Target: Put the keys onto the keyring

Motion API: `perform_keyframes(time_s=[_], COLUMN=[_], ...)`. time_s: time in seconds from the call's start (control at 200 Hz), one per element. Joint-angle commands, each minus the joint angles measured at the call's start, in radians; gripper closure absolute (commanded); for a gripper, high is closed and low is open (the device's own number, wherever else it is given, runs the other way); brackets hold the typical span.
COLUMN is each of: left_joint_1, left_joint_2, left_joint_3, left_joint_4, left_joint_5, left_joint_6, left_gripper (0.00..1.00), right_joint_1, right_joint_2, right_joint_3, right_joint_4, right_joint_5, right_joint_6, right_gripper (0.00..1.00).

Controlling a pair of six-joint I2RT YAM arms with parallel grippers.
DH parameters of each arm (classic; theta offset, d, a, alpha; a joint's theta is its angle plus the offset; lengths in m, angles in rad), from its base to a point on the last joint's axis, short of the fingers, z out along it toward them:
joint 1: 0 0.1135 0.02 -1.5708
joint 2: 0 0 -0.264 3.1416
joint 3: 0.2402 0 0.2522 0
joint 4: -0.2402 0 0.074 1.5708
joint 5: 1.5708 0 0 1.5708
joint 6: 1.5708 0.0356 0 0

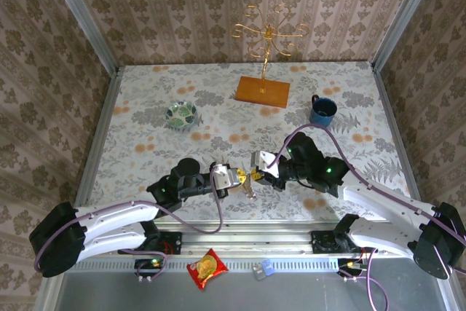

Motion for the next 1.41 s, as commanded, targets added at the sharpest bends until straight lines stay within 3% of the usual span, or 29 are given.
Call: perform_keyframes(time_s=[0.0, 0.105, 0.445, 0.59, 0.79, 1.135, 1.3, 1.4], left_joint_1=[-0.001, -0.001, -0.002, -0.003, -0.004, -0.005, -0.003, -0.004], left_joint_2=[-0.014, -0.012, 0.011, 0.018, 0.026, 0.050, 0.053, 0.036], left_joint_3=[-0.008, -0.008, -0.010, -0.016, -0.017, -0.019, -0.018, -0.019], left_joint_4=[0.058, 0.062, 0.104, 0.108, 0.129, 0.158, 0.159, 0.136], left_joint_5=[0.022, 0.024, 0.061, 0.064, 0.074, 0.101, 0.078, 0.029], left_joint_6=[-0.017, -0.018, -0.031, -0.035, -0.044, -0.061, -0.061, -0.052], left_gripper=[1.00, 1.00, 1.00, 1.00, 1.00, 1.00, 1.00, 0.79], right_joint_1=[-0.002, -0.002, -0.002, -0.002, -0.003, -0.002, -0.003, -0.002], right_joint_2=[-0.002, 0.002, 0.072, 0.020, -0.024, -0.001, 0.013, 0.016], right_joint_3=[0.011, 0.006, 0.026, -0.004, -0.047, -0.049, -0.042, -0.031], right_joint_4=[-0.009, -0.010, -0.052, 0.001, 0.077, 0.115, 0.120, 0.082], right_joint_5=[-0.023, -0.019, -0.020, -0.014, -0.058, -0.094, -0.115, -0.106], right_joint_6=[-0.003, -0.002, -0.004, -0.001, 0.025, 0.056, 0.061, 0.039], right_gripper=[0.96, 1.00, 1.00, 0.77, 0.73, 0.83, 0.98, 1.00])
